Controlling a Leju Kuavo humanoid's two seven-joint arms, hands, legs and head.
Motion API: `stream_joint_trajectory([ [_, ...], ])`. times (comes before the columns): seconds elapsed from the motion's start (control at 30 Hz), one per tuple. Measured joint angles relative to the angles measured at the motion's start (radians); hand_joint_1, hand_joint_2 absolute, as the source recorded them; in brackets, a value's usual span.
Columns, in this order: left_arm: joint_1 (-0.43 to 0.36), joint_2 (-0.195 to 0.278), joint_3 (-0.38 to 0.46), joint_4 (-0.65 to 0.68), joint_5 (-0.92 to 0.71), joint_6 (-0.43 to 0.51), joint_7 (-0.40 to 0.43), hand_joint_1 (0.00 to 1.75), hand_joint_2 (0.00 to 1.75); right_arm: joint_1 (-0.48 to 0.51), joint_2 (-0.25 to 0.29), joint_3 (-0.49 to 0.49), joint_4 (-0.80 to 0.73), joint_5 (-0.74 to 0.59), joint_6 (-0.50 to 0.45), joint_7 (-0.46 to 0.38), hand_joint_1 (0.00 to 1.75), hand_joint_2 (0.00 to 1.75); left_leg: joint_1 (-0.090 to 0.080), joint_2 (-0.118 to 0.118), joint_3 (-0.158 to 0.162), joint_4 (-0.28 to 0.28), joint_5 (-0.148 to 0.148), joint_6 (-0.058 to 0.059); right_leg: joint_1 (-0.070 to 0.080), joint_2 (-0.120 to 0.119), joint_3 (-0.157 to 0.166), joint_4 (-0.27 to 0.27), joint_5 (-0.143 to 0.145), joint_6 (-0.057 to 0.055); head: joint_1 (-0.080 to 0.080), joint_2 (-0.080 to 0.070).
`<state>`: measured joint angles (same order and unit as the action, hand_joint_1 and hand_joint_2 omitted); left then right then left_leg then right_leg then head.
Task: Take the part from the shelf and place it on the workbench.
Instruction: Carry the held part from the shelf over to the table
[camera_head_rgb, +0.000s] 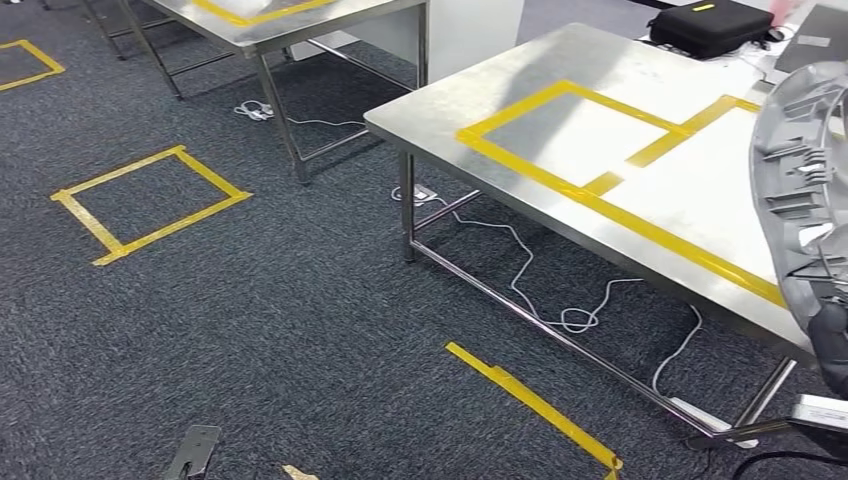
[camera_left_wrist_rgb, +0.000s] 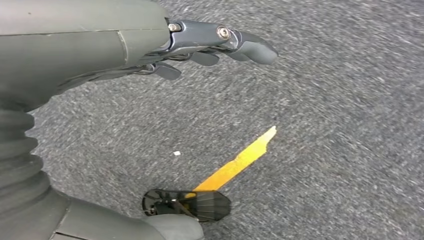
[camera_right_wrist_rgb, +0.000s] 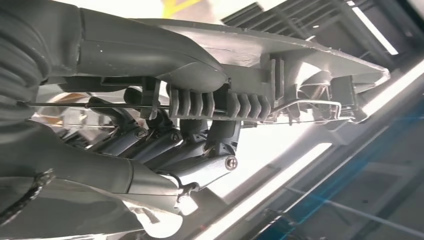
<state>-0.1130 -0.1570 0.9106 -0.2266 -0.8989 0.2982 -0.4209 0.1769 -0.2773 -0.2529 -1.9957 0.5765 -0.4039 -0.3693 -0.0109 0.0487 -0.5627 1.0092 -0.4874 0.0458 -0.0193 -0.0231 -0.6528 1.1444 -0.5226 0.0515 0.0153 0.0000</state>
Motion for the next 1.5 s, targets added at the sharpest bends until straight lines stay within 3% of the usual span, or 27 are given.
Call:
stream_joint_trajectory([
  [0.07,-0.001,0.000,0.000,0.000,-0.002,-0.001,-0.001,0.00,1.75,-0.003,0.000,0.001,0.004,0.005,0.002,0.003,1.75,1.75,-0.006,0.013,-0.002,0.005,-0.004,-0.008,0.006,-0.035,0.062,-0.110,0.028,-0.008,0.000,0.000],
  [0.1,-0.001,0.000,0.000,0.000,-0.002,-0.001,-0.001,0.00,1.75,-0.003,0.000,0.002,0.006,0.006,0.004,0.003,1.75,1.75,-0.009,0.019,-0.002,0.008,-0.005,-0.011,0.009,-0.044,0.073,-0.129,0.028,-0.012,-0.001,0.000],
  [0.17,-0.001,0.001,0.000,0.000,-0.004,-0.003,-0.004,0.00,1.75,-0.004,0.000,0.004,0.010,0.000,0.017,0.003,1.75,1.75,-0.011,0.031,-0.003,0.010,-0.006,-0.019,0.010,-0.031,0.073,-0.132,0.032,-0.024,-0.003,0.000],
  [0.23,-0.003,0.002,0.000,0.000,-0.005,-0.006,-0.009,0.00,1.75,-0.006,0.000,0.006,0.014,-0.010,0.035,0.002,1.75,1.75,-0.006,0.012,-0.011,0.037,-0.029,-0.031,0.008,-0.020,0.072,-0.135,0.038,-0.036,-0.004,0.000],
  [0.33,-0.001,0.003,-0.001,0.000,-0.008,-0.034,-0.026,0.00,1.75,-0.016,0.000,0.015,0.024,0.014,0.046,0.003,1.75,1.75,0.002,-0.034,-0.080,0.204,-0.121,-0.046,0.005,-0.006,0.070,-0.137,0.043,-0.048,-0.006,0.000],
  [0.4,0.001,0.004,-0.003,0.000,-0.011,-0.058,-0.041,0.00,1.75,-0.022,0.000,0.024,0.032,0.039,0.049,0.003,1.75,1.75,0.004,-0.039,-0.117,0.290,-0.144,-0.048,0.007,0.003,0.068,-0.136,0.044,-0.051,-0.006,0.000],
  [0.43,0.002,0.006,-0.004,0.000,-0.012,-0.068,-0.046,0.00,1.75,-0.027,0.000,0.029,0.036,0.049,0.051,0.004,1.75,1.75,0.004,-0.039,-0.112,0.280,-0.126,-0.046,0.007,0.008,0.068,-0.135,0.044,-0.051,-0.006,0.000],
  [0.47,0.001,0.007,-0.005,0.000,-0.013,-0.075,-0.050,0.00,1.75,-0.034,0.000,0.033,0.040,0.057,0.055,0.005,1.75,1.75,0.004,-0.039,-0.090,0.235,-0.094,-0.042,0.008,0.013,0.068,-0.134,0.044,-0.050,-0.007,0.000],
  [0.53,-0.002,0.012,-0.007,0.000,-0.015,-0.088,-0.055,0.00,1.75,-0.050,-0.004,0.045,0.050,0.073,0.066,0.008,1.75,1.75,0.002,-0.042,-0.026,0.098,-0.029,-0.031,0.010,0.020,0.067,-0.132,0.045,-0.048,-0.006,0.000],
  [0.6,-0.006,0.016,-0.011,0.000,-0.020,-0.094,-0.057,0.00,1.75,-0.065,-0.012,0.059,0.062,0.086,0.074,0.011,1.75,1.75,-0.001,-0.045,0.006,0.019,-0.009,-0.022,0.011,0.024,0.061,-0.130,0.049,-0.040,-0.006,0.000],
  [0.73,-0.008,0.017,-0.021,0.000,-0.025,-0.096,-0.058,0.00,1.75,-0.083,-0.026,0.079,0.077,0.101,0.082,0.019,1.75,1.75,-0.003,-0.045,0.004,0.002,-0.002,-0.010,0.010,0.024,0.056,-0.135,0.058,-0.023,-0.006,0.000],
  [0.93,-0.009,0.016,-0.023,0.000,-0.026,-0.096,-0.058,0.00,1.75,-0.086,-0.032,0.085,0.082,0.106,0.083,0.021,1.75,1.75,0.003,-0.044,0.006,-0.008,0.006,-0.005,0.010,0.024,0.048,-0.129,0.050,-0.019,-0.005,0.000],
  [1.0,-0.011,0.016,-0.024,0.000,-0.028,-0.098,-0.058,0.00,1.75,-0.094,-0.045,0.100,0.093,0.115,0.084,0.021,1.75,1.75,0.004,-0.044,0.003,-0.010,0.011,0.000,0.006,0.023,-0.017,0.014,-0.017,-0.008,-0.003,0.000],
  [1.07,-0.013,0.016,-0.025,0.000,-0.030,-0.101,-0.058,0.00,1.75,-0.105,-0.058,0.115,0.106,0.121,0.084,0.022,1.75,1.75,0.005,-0.044,-0.001,-0.009,0.013,0.003,0.001,0.022,-0.043,0.092,-0.038,0.004,-0.002,0.000],
  [1.1,-0.014,0.015,-0.025,0.000,-0.030,-0.102,-0.058,0.00,1.75,-0.107,-0.062,0.119,0.108,0.122,0.084,0.023,1.75,1.75,0.007,-0.044,0.000,-0.007,0.011,0.000,-0.002,0.020,-0.010,0.026,-0.002,0.006,-0.002,0.000],
  [1.17,-0.014,0.015,-0.027,0.000,-0.030,-0.104,-0.058,0.00,1.75,-0.112,-0.069,0.126,0.111,0.122,0.084,0.024,1.75,1.75,0.004,-0.045,-0.004,0.001,0.007,-0.009,-0.004,0.019,0.054,-0.094,0.034,0.006,-0.001,0.000],
  [1.2,-0.014,0.015,-0.027,0.000,-0.030,-0.104,-0.058,0.00,1.75,-0.114,-0.072,0.129,0.113,0.124,0.084,0.025,1.75,1.75,0.003,-0.045,-0.007,0.005,0.006,-0.014,-0.003,0.020,0.069,-0.121,0.035,0.002,-0.001,0.000],
  [1.3,-0.015,0.015,-0.029,0.000,-0.030,-0.097,-0.055,0.00,1.75,-0.117,-0.078,0.137,0.116,0.128,0.083,0.027,1.75,1.75,0.002,-0.045,-0.013,0.012,0.003,-0.027,-0.001,0.023,0.073,-0.128,0.031,-0.017,-0.001,0.000],
  [1.37,-0.016,0.016,-0.030,0.000,-0.030,-0.092,-0.054,0.00,1.75,-0.118,-0.082,0.141,0.116,0.128,0.083,0.030,1.75,1.75,0.003,-0.046,-0.029,0.052,-0.025,-0.036,-0.004,0.023,0.076,-0.130,0.031,-0.029,-0.004,0.000],
  [1.47,-0.015,0.015,-0.031,0.000,-0.030,-0.090,-0.053,0.00,1.75,-0.119,-0.083,0.146,0.116,0.129,0.083,0.036,1.75,1.75,0.007,-0.046,-0.116,0.236,-0.108,-0.046,-0.002,0.022,0.079,-0.131,0.028,-0.041,-0.010,0.000],
  [1.5,-0.014,0.014,-0.031,0.000,-0.030,-0.090,-0.053,0.00,1.75,-0.119,-0.083,0.148,0.117,0.129,0.082,0.038,1.75,1.75,0.008,-0.046,-0.140,0.282,-0.118,-0.046,0.000,0.023,0.080,-0.131,0.027,-0.042,-0.010,0.000],
])
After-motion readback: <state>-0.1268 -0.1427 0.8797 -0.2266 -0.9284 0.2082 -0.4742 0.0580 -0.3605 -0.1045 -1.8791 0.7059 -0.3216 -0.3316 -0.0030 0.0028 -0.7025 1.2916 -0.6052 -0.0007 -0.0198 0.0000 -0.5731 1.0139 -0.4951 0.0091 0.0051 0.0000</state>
